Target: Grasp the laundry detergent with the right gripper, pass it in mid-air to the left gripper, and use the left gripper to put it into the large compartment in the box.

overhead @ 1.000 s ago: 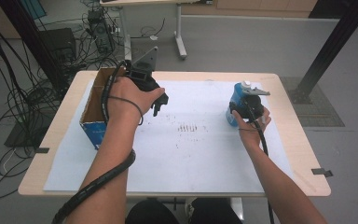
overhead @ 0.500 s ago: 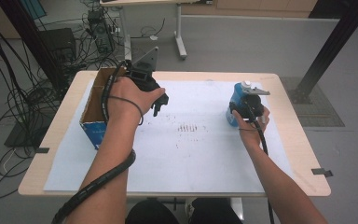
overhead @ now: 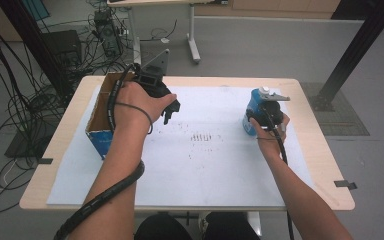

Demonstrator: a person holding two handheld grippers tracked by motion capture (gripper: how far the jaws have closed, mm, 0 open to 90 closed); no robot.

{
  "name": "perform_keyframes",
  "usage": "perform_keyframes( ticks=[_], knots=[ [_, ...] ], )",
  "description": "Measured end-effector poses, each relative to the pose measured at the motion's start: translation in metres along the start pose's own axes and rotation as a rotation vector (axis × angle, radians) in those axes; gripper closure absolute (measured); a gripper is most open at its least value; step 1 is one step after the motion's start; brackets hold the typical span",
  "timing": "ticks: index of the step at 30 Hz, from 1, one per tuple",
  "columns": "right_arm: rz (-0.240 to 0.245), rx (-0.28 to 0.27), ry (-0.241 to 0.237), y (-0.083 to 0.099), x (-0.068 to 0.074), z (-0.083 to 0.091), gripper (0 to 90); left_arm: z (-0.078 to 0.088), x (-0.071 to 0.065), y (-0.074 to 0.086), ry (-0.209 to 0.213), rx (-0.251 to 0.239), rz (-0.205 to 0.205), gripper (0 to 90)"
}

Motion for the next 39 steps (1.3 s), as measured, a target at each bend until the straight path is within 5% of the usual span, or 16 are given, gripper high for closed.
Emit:
perform_keyframes(
  ticks=[39],
  knots=[
    [-0.004, 0.009, -0.001, -0.0010, 0.0001, 0.0001, 42.7, 0.0054, -0.0008, 0.0011, -0.003, -0.006, -0.001, 6.9]
  ],
)
Point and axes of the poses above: each handheld gripper's, and its own axes: z roughly backward along the jaws, y roughly out of its underside, x roughly to its left, the point moved 1 cm from there along -z, roughly forward along the jaws, and after that the axes turned 9 degrees about -z, right-handed, at the moved point
